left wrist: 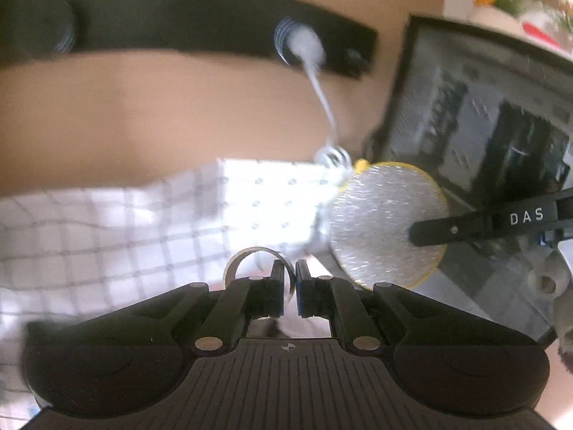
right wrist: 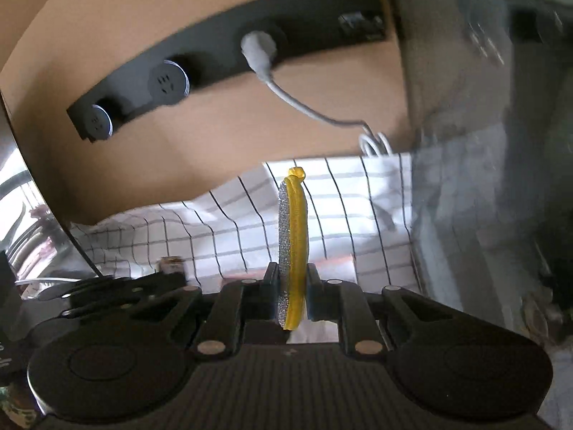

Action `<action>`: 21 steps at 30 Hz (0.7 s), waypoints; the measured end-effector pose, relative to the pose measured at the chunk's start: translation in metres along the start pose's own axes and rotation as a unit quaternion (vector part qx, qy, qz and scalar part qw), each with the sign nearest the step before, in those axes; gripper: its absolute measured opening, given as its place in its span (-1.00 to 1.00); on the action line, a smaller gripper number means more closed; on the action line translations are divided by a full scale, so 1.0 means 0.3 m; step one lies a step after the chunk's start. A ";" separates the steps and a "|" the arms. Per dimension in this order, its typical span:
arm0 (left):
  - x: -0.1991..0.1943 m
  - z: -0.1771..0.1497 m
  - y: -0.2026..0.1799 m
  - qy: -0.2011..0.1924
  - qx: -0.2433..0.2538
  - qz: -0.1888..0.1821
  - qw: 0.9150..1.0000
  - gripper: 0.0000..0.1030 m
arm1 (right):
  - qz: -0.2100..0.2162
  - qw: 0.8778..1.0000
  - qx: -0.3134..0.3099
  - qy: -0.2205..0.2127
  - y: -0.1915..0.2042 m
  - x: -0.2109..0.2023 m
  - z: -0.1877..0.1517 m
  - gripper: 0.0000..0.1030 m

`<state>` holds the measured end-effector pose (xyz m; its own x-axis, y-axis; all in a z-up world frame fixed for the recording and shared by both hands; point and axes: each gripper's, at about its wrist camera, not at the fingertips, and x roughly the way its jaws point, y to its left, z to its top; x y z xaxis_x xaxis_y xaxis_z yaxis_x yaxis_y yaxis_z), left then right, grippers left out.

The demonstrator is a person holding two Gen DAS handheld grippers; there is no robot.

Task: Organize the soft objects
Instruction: 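Carry the sponge over the pink box and open the right tool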

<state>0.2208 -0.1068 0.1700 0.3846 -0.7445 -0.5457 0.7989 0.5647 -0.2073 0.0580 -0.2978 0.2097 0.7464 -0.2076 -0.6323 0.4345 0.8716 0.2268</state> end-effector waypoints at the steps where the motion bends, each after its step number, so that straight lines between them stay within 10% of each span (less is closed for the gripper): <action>1: 0.023 -0.012 -0.007 0.010 -0.006 -0.008 1.000 -0.83 | -0.002 1.000 -0.001 0.004 -0.007 0.009 -0.012 -0.73; 5: 0.137 -0.062 -0.003 0.039 -0.081 -0.055 0.994 -0.80 | -0.012 1.000 -0.024 0.004 -0.018 0.021 -0.057 -0.73; 11: 0.273 -0.149 -0.021 0.132 -0.079 0.001 0.988 -0.57 | 0.001 0.999 -0.045 0.011 0.002 0.036 -0.086 -0.73; 16: 0.222 -0.164 -0.090 0.103 0.008 0.032 0.994 -0.56 | 0.022 0.999 -0.042 0.025 0.009 0.081 -0.101 -0.73; 21: 0.109 -0.135 -0.075 0.058 -0.011 0.040 0.997 -0.56 | -0.009 0.997 -0.067 0.029 0.032 0.153 -0.114 -0.73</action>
<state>0.1966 -0.1295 0.1238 0.3895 -0.6514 -0.6511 0.7567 0.6293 -0.1769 0.0792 -0.2838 0.1576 0.7072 -0.2011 -0.6778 0.3736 0.9202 0.1169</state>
